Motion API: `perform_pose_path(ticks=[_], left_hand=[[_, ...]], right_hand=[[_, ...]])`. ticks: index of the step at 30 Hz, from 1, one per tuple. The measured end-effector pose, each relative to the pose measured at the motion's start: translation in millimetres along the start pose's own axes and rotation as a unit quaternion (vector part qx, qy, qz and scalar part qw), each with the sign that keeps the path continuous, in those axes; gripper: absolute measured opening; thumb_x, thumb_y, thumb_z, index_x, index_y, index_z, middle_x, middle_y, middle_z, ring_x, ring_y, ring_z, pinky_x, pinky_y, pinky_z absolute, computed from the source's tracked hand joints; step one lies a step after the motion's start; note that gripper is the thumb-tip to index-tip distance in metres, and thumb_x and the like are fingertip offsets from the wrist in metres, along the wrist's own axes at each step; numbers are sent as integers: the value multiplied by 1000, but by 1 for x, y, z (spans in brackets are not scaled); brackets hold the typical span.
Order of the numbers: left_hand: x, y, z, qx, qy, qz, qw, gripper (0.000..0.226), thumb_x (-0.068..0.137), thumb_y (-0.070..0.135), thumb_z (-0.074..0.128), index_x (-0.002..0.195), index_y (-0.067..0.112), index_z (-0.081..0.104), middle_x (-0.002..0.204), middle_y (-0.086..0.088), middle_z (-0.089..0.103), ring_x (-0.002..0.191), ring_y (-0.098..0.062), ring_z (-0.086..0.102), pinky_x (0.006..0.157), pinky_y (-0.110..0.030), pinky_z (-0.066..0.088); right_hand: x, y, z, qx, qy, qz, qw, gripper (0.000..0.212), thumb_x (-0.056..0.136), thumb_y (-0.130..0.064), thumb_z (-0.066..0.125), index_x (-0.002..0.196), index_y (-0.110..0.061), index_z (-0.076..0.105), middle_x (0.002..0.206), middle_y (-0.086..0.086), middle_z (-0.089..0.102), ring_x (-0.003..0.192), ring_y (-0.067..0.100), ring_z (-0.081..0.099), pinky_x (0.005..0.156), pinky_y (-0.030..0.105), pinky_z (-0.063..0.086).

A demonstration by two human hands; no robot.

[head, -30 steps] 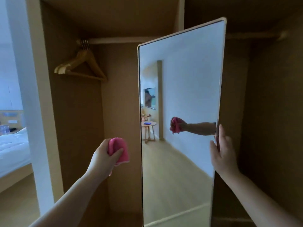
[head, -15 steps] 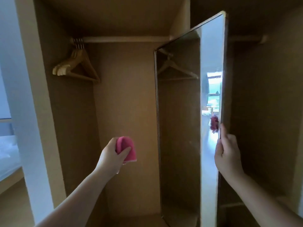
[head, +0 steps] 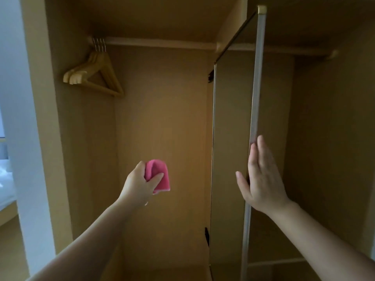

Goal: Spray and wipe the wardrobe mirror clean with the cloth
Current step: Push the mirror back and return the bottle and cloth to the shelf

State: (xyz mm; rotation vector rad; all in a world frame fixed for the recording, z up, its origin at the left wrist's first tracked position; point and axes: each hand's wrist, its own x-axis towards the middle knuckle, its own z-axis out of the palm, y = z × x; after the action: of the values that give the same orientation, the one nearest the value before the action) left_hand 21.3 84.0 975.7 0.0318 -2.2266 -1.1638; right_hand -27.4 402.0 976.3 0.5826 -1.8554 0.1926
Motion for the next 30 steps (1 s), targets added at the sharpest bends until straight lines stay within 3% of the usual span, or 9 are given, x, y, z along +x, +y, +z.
perform_pose_path(ticks=[2, 6, 12, 19, 23, 30], left_hand=[[5, 2, 1, -11, 4, 5, 1000, 22, 87, 29, 66, 96, 16, 50, 86, -8, 63, 50, -29, 61, 33, -33, 46], [14, 5, 6, -10, 4, 10, 1000, 23, 88, 28, 65, 99, 14, 50, 87, -7, 63, 52, -29, 63, 35, -38, 49], [33, 5, 16, 0, 12, 17, 1000, 18, 87, 26, 65, 86, 20, 48, 83, -8, 61, 39, -13, 57, 33, -28, 44], [47, 4, 20, 18, 23, 26, 999, 21, 86, 28, 64, 80, 33, 44, 78, -1, 60, 32, -11, 51, 32, -22, 38], [50, -2, 23, 17, 28, 30, 999, 24, 85, 26, 64, 77, 35, 43, 74, 2, 58, 33, -8, 52, 31, -21, 37], [57, -9, 32, 4, 19, 21, 1000, 24, 86, 28, 65, 105, 30, 52, 84, 2, 59, 41, -14, 55, 32, -24, 41]], right_hand=[[14, -1, 2, -18, 3, -12, 1000, 74, 98, -44, 33, 152, 2, 10, 161, 19, -2, 150, 35, 3, 121, 46, 13], [23, -5, 9, -24, 22, -6, 999, 76, 98, -46, 33, 151, 5, 12, 160, 24, 0, 149, 36, 1, 122, 42, 4], [31, -3, 33, -30, 18, 2, 999, 79, 97, -45, 34, 150, 8, 11, 160, 26, -2, 149, 37, -1, 122, 40, 0], [46, 1, 62, -75, -46, 14, 996, 81, 95, -46, 31, 148, 11, 8, 157, 33, 0, 148, 42, 0, 120, 51, 13], [56, 4, 78, -98, -99, 16, 990, 90, 94, -51, 37, 147, 8, -4, 155, 31, -14, 147, 43, -6, 120, 51, 9], [69, 12, 102, -105, -155, 17, 982, 104, 89, -64, 37, 146, 4, -18, 148, 27, -38, 142, 41, -26, 117, 48, -9]])
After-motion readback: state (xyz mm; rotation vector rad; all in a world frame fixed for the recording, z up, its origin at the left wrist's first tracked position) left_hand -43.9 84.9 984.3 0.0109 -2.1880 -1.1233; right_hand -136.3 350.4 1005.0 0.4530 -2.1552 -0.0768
